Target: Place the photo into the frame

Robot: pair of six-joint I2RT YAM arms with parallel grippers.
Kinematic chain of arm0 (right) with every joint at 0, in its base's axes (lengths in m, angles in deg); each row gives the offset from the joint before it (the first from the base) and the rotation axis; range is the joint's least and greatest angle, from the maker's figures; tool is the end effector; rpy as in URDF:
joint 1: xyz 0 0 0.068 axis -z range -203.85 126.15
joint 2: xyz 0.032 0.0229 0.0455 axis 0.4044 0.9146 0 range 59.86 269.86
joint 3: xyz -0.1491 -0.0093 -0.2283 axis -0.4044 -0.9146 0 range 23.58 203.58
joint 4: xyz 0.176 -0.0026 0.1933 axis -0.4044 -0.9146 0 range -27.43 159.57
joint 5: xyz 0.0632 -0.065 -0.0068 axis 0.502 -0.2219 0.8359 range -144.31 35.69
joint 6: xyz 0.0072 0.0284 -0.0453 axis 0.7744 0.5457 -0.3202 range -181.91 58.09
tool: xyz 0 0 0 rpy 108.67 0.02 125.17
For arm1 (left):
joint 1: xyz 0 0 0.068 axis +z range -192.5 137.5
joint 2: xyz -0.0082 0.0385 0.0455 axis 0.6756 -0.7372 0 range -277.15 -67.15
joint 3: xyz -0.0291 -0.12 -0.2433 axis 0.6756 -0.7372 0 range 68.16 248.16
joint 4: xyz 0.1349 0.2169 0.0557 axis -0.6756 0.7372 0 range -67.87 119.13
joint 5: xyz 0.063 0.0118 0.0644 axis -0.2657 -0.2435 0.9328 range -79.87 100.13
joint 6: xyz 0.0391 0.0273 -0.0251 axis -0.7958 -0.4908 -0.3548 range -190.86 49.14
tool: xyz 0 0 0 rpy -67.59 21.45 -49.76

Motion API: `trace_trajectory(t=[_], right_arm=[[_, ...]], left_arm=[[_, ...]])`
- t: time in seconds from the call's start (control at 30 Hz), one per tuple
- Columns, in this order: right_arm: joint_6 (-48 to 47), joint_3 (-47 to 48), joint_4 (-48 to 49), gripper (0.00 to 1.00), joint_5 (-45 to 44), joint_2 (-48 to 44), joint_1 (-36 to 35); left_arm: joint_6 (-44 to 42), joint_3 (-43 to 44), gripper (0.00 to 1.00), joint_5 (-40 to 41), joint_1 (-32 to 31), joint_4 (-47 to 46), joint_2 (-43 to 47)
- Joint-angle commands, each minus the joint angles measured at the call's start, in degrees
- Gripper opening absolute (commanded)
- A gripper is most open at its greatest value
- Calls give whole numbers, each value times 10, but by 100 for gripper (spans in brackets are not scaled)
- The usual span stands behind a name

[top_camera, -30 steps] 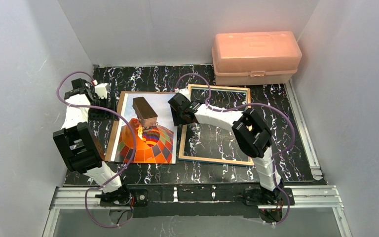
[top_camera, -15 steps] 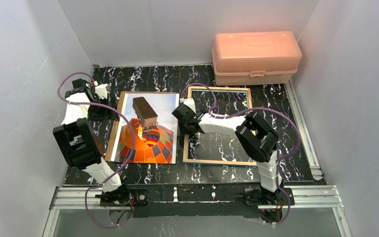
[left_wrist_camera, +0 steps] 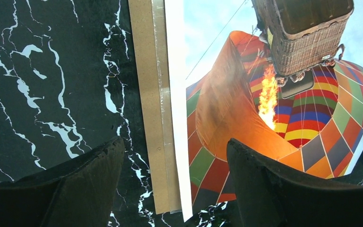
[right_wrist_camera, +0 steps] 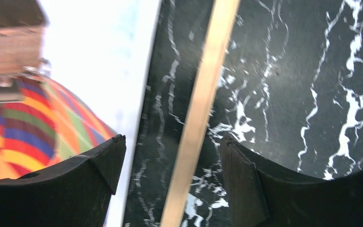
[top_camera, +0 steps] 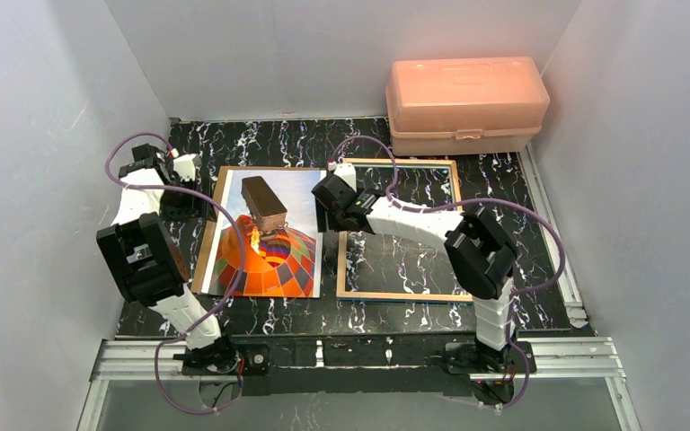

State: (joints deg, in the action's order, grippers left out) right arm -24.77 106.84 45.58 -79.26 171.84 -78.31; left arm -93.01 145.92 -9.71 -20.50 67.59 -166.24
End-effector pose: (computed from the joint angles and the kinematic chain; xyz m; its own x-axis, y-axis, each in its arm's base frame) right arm 0.2604 0.3386 0.2086 -0.7243 -0.0723 -0.6857 -0.1906 0.9767 0.0984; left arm 0.3328 0.1214 0.2423 -0.8753 0.0288 -0.4827 0.1097 0.9840 -0.1403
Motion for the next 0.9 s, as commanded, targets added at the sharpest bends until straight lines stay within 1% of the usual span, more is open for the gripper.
trace_trajectory(t=[0.0,0.07,0.17,0.23,0.33,0.47,0.53,0.63,0.87], right_arm=[[6,35,53,82,34,-50,-2],[7,64,57,84,75,-21,0],[11,145,13,85,113,50,1],[10,183,-5,85,116,86,2],[14,209,-10,86,115,114,11],[30,211,-1,88,138,135,35],[36,205,6,90,152,143,44],[41,199,8,93,163,153,51],[57,158,27,94,182,152,52]], left_arm=[[-11,20,76,12,9,4,-18],[-11,27,75,21,13,-4,-33],[-5,31,70,51,15,-34,-49],[2,30,65,69,14,-57,-55],[15,32,59,90,14,-85,-66],[28,36,53,106,14,-106,-84],[31,37,51,103,12,-106,-94],[30,27,51,97,6,-108,-102],[34,6,52,92,-1,-114,-117]])
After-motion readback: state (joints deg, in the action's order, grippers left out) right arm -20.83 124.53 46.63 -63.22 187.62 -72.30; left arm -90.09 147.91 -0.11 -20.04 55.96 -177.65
